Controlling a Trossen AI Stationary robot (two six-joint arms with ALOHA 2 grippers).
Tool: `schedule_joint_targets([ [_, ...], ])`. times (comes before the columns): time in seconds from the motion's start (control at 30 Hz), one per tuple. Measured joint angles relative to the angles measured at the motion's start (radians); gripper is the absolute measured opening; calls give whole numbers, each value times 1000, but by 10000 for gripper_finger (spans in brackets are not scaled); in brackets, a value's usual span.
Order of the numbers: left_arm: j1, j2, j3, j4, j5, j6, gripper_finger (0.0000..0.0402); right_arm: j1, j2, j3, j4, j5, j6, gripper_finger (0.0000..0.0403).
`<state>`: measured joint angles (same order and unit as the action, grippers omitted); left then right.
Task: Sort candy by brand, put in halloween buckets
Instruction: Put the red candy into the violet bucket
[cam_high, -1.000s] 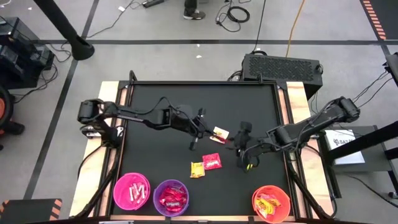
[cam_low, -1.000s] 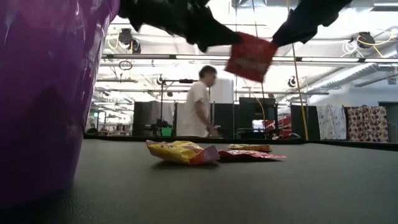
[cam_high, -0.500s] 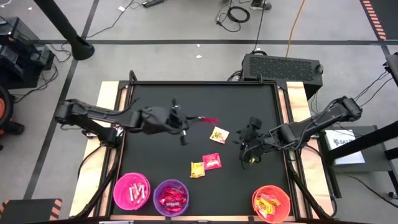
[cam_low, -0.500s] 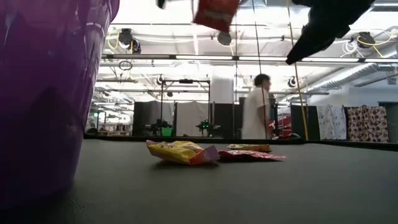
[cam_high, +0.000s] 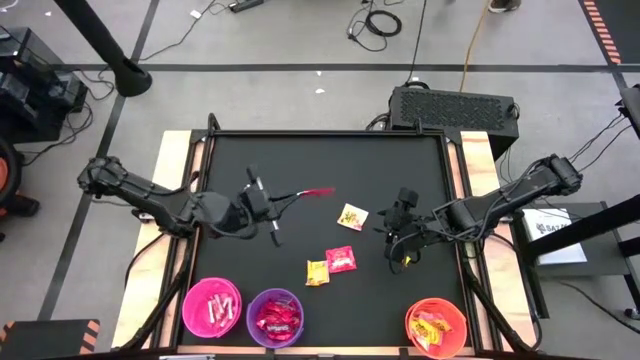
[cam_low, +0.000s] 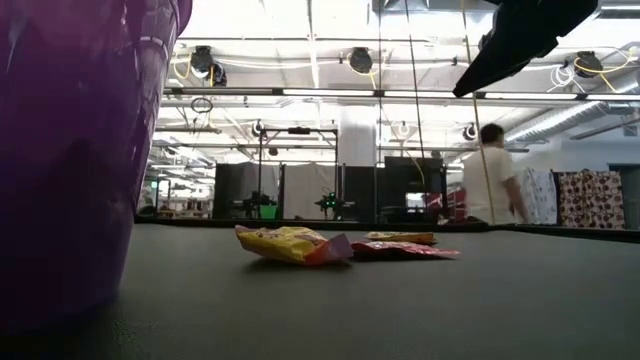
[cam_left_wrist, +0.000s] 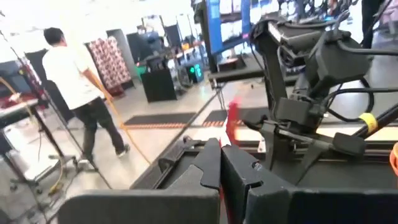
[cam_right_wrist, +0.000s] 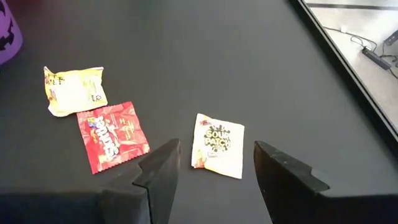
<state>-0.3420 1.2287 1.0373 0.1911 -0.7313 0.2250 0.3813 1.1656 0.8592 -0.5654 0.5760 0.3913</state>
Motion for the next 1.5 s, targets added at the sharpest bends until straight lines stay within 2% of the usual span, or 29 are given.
schedule_joint_targets([
  [0.2, 14, -67, -82, 50, 1, 20, 0, 0, 0, 0, 3, 0, -11, 196],
  [0.37, 21, -112, -109, 51, 45, 19, 0, 0, 0, 0, 16, 0, -11, 196],
  [0.43, 19, -125, -109, 6, 75, 64, 0, 0, 0, 0, 16, 0, -11, 196],
  [0.67, -9, -118, -110, -195, 190, 390, 0, 0, 0, 0, 16, 0, -11, 196],
  [0.9, -92, -84, -110, -238, 156, 919, 0, 0, 0, 0, 16, 0, -11, 196],
  [1.0, -127, -70, -110, -221, 106, 1037, 0, 0, 0, 0, 16, 0, -15, 196],
  [1.1, -153, -70, -110, -208, 60, 1094, 0, 0, 0, 0, 16, 0, -15, 196],
  [1.17, -159, -69, -110, -178, 36, 1062, 0, 0, 0, 0, 15, 0, -15, 196],
  [1.23, -158, -69, -110, -107, -14, 918, 0, 0, 0, 0, 15, 0, -15, 196],
  [1.37, -158, -70, -110, -21, -129, 485, 0, 0, 0, 0, 15, -1, -15, 196],
  [1.5, -163, -73, -110, -28, -145, 38, 0, 0, 0, 0, 15, -1, -15, 196],
])
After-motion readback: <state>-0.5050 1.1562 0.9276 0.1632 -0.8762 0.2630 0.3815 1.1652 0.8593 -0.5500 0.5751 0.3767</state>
